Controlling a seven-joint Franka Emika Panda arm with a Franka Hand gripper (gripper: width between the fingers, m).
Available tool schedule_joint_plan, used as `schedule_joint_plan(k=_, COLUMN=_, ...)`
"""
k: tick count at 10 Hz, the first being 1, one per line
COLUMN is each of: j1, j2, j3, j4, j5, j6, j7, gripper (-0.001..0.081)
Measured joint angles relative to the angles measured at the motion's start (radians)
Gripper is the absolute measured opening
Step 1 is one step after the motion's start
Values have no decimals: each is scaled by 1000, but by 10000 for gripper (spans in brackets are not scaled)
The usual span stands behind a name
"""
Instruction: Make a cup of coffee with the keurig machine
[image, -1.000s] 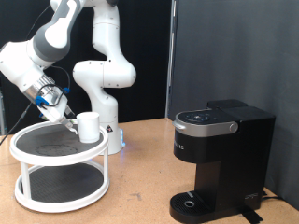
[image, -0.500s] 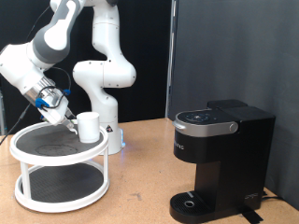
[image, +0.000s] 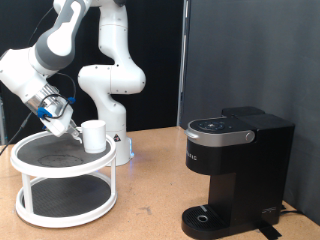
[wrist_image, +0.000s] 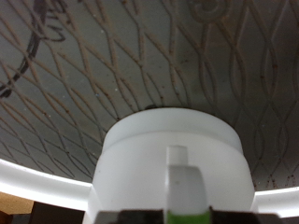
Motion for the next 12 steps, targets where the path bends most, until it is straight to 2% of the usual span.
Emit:
schedule_joint_plan(k=1, j1=0, j2=0, j3=0, j4=0, j5=0, j6=0, j7=0, gripper=13)
schedule_joint_plan(k=3, j1=-1, j2=0, j3=0, j4=0, j5=0, j6=-3, j7=4, gripper=7)
schedule_joint_plan(k=6, j1=-8, j2=-14, j3=-5, j4=27, j5=17, j6=-83, j7=29, gripper=7)
schedule_joint_plan(k=9, j1=-20, j2=-57, j3=-6, j4=65, j5=19, j6=-157, j7=78, gripper=7)
schedule_joint_plan(k=11, j1=-22, j2=-68, j3=-6, j4=69, j5=17, j6=-171, j7=87, gripper=7)
schedule_joint_plan(k=12, j1=-21, j2=-65, j3=1, j4=65, j5=25, j6=-171, j7=123, gripper=7)
